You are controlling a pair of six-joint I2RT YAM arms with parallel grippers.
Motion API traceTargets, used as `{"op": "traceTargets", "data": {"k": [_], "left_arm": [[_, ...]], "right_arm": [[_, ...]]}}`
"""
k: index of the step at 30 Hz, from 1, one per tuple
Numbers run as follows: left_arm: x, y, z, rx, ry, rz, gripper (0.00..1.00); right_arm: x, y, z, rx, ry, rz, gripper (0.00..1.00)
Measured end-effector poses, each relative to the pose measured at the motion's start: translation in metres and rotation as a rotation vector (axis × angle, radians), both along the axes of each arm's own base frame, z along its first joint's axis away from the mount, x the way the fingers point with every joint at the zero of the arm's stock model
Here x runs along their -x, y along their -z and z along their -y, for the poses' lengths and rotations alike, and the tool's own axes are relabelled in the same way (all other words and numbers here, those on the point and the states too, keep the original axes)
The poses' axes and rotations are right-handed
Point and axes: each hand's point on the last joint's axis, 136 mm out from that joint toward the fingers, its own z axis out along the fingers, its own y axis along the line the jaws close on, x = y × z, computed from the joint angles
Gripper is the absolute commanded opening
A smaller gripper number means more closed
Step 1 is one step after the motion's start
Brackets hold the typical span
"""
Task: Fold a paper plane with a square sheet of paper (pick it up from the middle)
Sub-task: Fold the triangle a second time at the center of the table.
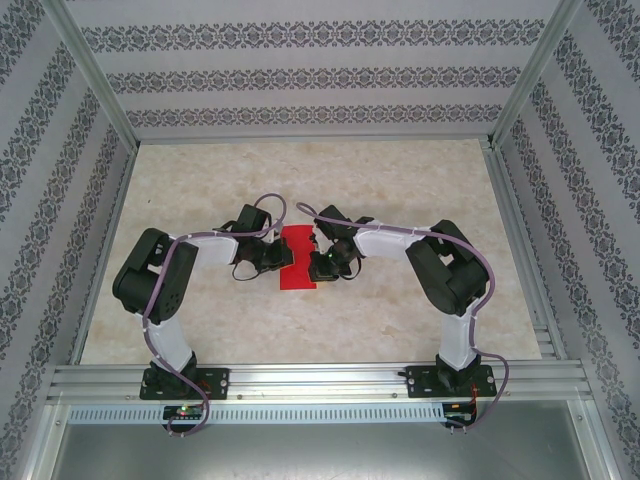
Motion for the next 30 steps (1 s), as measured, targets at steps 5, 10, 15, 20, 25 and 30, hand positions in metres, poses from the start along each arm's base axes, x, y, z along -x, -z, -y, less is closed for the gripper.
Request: {"op": "traceTargets", "data": {"k": [5,10,15,20,25,30], "left_arm": [[0.000,0.001,0.000,-0.002,0.000,0.000,0.03],[0.000,0.001,0.000,-0.004,0.002,0.000,0.03],[0.000,0.001,0.000,-0.005,0.003,-0.003,0.03],[0.000,0.001,0.000,-0.005,0.003,-0.005,0.02],[0.000,0.001,0.000,-0.006,0.001,-0.007,0.01],[0.000,0.001,0.000,-0.004,-0.008,-0.014,0.01]], "right_arm": [[-0.003,-0.014,-0.006,-0.040,-0.005,0.024,0.11],[-0.015,-0.033,-0.021,-0.102,-0.013,0.065,0.09],[-0.026,-0.038,-0.035,-0.130,-0.015,0.087,0.08],[-0.028,-0.026,-0.041,-0.120,-0.018,0.071,0.06],[-0.028,-0.020,-0.041,-0.107,-0.018,0.056,0.04],[-0.027,-0.016,-0.041,-0.101,-0.017,0.049,0.03]]}}
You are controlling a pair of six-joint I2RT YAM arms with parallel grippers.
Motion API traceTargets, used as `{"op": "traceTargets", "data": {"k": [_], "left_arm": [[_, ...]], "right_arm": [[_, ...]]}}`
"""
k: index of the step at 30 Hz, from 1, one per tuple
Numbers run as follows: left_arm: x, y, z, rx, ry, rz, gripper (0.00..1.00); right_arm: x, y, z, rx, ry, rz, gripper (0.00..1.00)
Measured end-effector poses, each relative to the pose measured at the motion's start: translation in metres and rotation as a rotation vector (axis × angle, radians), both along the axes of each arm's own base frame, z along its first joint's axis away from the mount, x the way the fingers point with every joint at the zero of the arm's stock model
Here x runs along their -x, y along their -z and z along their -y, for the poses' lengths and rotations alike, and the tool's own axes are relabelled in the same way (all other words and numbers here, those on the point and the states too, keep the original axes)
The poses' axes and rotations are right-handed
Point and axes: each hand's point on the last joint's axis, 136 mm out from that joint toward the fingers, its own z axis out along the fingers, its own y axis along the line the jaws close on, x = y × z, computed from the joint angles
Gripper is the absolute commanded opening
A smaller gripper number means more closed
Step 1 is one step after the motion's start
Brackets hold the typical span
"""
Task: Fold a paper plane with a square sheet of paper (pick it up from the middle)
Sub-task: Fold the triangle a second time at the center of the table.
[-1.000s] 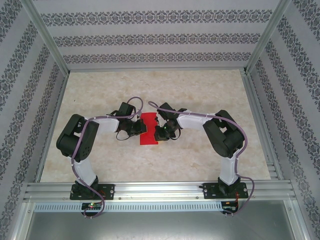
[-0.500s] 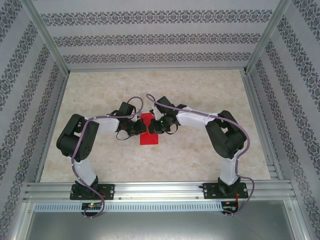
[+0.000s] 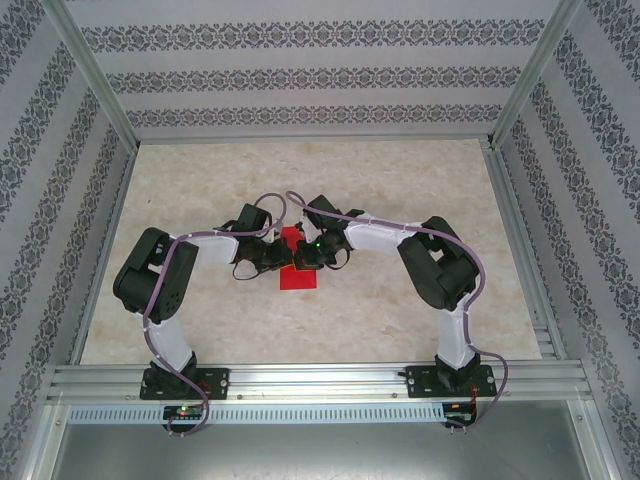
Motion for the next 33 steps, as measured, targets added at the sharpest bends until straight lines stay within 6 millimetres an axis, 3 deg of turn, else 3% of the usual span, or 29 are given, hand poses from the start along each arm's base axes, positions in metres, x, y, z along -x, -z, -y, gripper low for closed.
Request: {"op": "traceTargets", "data": {"k": [12,24,33], "left_arm": [[-0.002,0.000,0.001,0.013,-0.033,-0.022,0.00],[-0.002,0.001,0.001,0.015,-0.042,-0.027,0.00],[-0.002,0.001,0.001,0.014,-0.043,-0.027,0.00]], "right_arm": [[0.005,0.016,0.008,0.039,0.006,-0.019,0.03],[0.008,0.016,0.010,0.030,-0.022,0.012,0.05],[0.023,0.017,0.023,0.036,-0.069,0.032,0.06]]}}
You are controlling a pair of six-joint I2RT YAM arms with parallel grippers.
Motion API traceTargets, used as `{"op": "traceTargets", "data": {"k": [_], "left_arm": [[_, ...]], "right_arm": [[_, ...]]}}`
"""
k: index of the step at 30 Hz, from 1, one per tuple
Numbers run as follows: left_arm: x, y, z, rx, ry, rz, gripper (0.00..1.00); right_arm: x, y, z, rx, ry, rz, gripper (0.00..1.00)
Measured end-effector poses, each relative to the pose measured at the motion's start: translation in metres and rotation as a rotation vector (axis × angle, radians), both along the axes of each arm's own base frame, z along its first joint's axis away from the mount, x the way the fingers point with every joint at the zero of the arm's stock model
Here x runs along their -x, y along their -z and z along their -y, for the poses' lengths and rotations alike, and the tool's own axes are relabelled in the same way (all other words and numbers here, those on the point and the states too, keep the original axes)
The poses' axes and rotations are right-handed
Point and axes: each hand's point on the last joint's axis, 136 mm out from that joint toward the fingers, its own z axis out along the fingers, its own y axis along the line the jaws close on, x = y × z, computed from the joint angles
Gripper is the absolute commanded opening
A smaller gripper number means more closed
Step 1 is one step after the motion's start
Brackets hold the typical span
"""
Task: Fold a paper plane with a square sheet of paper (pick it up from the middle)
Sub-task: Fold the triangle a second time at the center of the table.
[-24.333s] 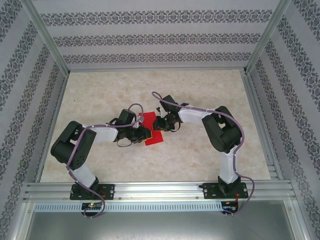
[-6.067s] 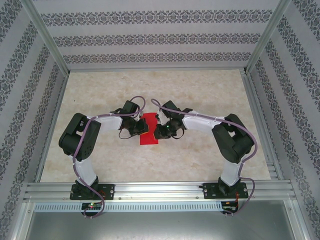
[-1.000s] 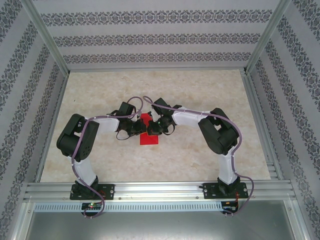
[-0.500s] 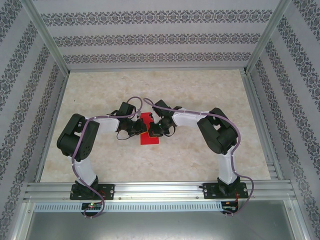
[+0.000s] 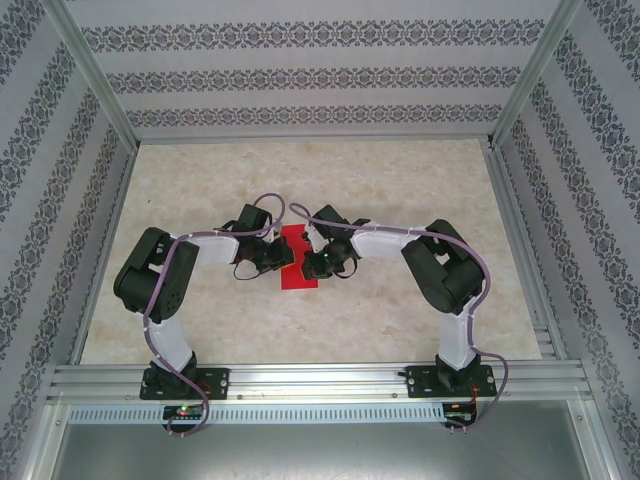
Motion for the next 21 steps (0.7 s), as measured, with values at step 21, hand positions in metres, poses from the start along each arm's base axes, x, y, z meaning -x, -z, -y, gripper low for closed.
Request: {"op": "traceTargets", "data": {"k": [21], "left_arm": [[0.001,-0.001,0.002,0.000,0.007,0.003,0.02]], "right_arm": [[0.024,-0.004,0.058,0.056,0.052,-0.044,0.09]]}}
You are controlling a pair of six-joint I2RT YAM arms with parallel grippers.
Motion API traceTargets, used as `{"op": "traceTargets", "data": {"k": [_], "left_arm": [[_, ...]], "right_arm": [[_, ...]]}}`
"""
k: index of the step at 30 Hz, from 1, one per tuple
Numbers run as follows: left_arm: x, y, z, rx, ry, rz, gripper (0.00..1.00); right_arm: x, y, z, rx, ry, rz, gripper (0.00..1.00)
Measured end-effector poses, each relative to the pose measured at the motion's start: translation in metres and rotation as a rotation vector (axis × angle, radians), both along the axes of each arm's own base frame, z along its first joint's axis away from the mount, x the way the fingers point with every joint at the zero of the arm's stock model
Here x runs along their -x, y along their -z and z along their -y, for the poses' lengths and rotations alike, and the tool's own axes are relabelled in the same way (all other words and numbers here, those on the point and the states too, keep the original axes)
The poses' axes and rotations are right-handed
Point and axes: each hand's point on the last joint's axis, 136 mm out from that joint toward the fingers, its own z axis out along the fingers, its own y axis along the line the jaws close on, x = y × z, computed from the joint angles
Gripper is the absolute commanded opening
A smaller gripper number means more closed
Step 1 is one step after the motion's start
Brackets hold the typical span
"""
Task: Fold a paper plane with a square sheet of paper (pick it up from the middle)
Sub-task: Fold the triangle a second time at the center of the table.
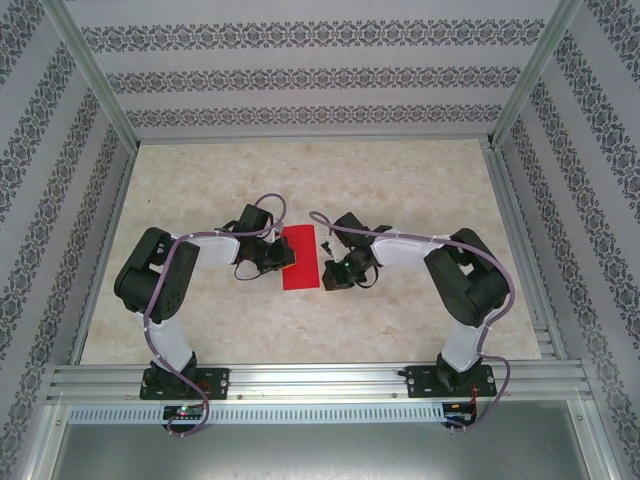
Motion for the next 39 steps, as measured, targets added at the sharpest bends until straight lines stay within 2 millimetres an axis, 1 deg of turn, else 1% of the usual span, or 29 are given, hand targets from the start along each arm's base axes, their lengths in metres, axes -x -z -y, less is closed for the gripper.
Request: {"op": "traceTargets", "data": {"k": [2,5,6,8,10,13,17,19,21,24,26,32,34,37,39], "left_arm": [[0.000,0.000,0.000,0.002,0.002,0.001,0.04],[0.000,-0.001,0.001,0.005,0.005,0.001,0.10],[0.000,-0.002,0.001,0.006,0.005,0.002,0.13],[0.000,-0.004,0.002,0.012,0.004,0.005,0.23],[-0.003,-0.009,0.003,0.017,-0.002,0.020,0.32],[-0.009,-0.023,0.000,0.007,-0.027,0.064,0.40],[-0.016,-0.053,-0.004,0.008,-0.060,0.150,0.42],[-0.017,-0.063,-0.006,0.017,-0.077,0.178,0.43],[-0.014,-0.065,-0.008,0.028,-0.095,0.185,0.43],[-0.005,-0.052,-0.012,0.024,-0.110,0.153,0.44],[0.001,-0.044,-0.015,0.017,-0.116,0.126,0.45],[0.007,-0.033,-0.014,0.030,-0.125,0.096,0.47],[0.008,-0.031,-0.013,0.042,-0.123,0.088,0.47],[0.008,-0.028,-0.010,0.056,-0.122,0.081,0.47],[0.008,-0.027,-0.008,0.067,-0.117,0.077,0.47]], "right_arm": [[-0.007,-0.009,0.005,-0.006,0.046,0.014,0.13],[-0.025,-0.027,0.004,-0.046,0.123,0.066,0.23],[-0.030,-0.032,0.001,-0.064,0.146,0.081,0.27],[-0.041,-0.035,-0.004,-0.089,0.193,0.100,0.30],[-0.049,-0.035,-0.010,-0.110,0.227,0.107,0.33],[-0.060,-0.029,-0.020,-0.123,0.255,0.112,0.35],[-0.074,-0.021,-0.032,-0.139,0.261,0.111,0.37],[-0.079,-0.021,-0.037,-0.150,0.255,0.108,0.37],[-0.083,-0.023,-0.042,-0.164,0.244,0.110,0.37],[-0.086,-0.029,-0.048,-0.190,0.221,0.118,0.33],[-0.085,-0.029,-0.049,-0.201,0.204,0.110,0.32],[-0.080,-0.017,-0.049,-0.209,0.168,0.075,0.31],[-0.078,-0.014,-0.050,-0.209,0.159,0.069,0.27],[-0.079,-0.014,-0.050,-0.223,0.149,0.069,0.16],[-0.081,-0.014,-0.050,-0.233,0.150,0.076,0.12]]}}
